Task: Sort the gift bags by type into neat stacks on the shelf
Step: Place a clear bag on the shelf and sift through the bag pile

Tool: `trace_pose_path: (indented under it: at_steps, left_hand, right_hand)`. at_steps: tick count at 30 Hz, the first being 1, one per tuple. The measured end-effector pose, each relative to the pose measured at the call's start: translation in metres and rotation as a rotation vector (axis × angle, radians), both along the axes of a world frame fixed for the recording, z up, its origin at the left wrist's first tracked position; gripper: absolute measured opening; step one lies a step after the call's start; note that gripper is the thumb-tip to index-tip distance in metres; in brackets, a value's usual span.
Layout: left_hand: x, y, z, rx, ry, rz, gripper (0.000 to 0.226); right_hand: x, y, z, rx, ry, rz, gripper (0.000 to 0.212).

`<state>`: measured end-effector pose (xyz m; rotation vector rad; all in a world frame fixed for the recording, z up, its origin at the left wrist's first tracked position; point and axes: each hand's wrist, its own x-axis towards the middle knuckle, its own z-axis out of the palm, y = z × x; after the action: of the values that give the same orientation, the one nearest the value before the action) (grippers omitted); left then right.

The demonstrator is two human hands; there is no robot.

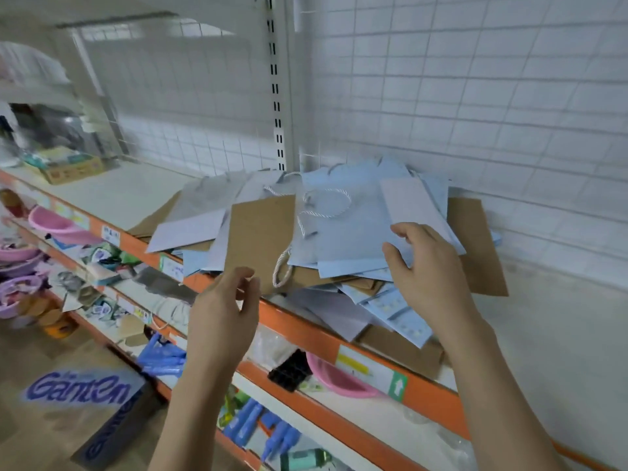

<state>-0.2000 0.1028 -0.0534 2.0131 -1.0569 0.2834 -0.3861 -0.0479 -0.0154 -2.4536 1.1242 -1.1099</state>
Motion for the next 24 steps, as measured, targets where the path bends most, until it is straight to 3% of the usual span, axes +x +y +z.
trace_pose_path:
  at_steps: [4, 12, 15, 19, 24]
  left_hand:
    - [0.031, -0.035, 0.017, -0.047, -0.023, -0.043, 0.017]
    - [0.074, -0.074, 0.017, -0.073, -0.015, -0.115, 0.014]
    - [0.084, -0.089, 0.018, -0.082, -0.001, -0.151, 0.016]
    - [0.094, -0.115, 0.02, -0.109, 0.04, -0.269, 0.016]
    - [0.106, -0.142, 0.021, -0.084, 0.012, -0.411, 0.012]
  right_hand:
    - [0.025, -0.036, 0.014, 0.021, 0.096, -0.025, 0.046]
    - [0.076, -0.093, 0.039, 0.218, 0.472, 0.126, 0.092]
    - [0.088, -0.107, 0.044, 0.235, 0.648, 0.091, 0.103]
    - [0.095, -0.114, 0.049, 0.223, 0.752, -0.001, 0.108]
    - [0.101, -0.108, 0.047, 0.137, 0.694, -0.189, 0.095]
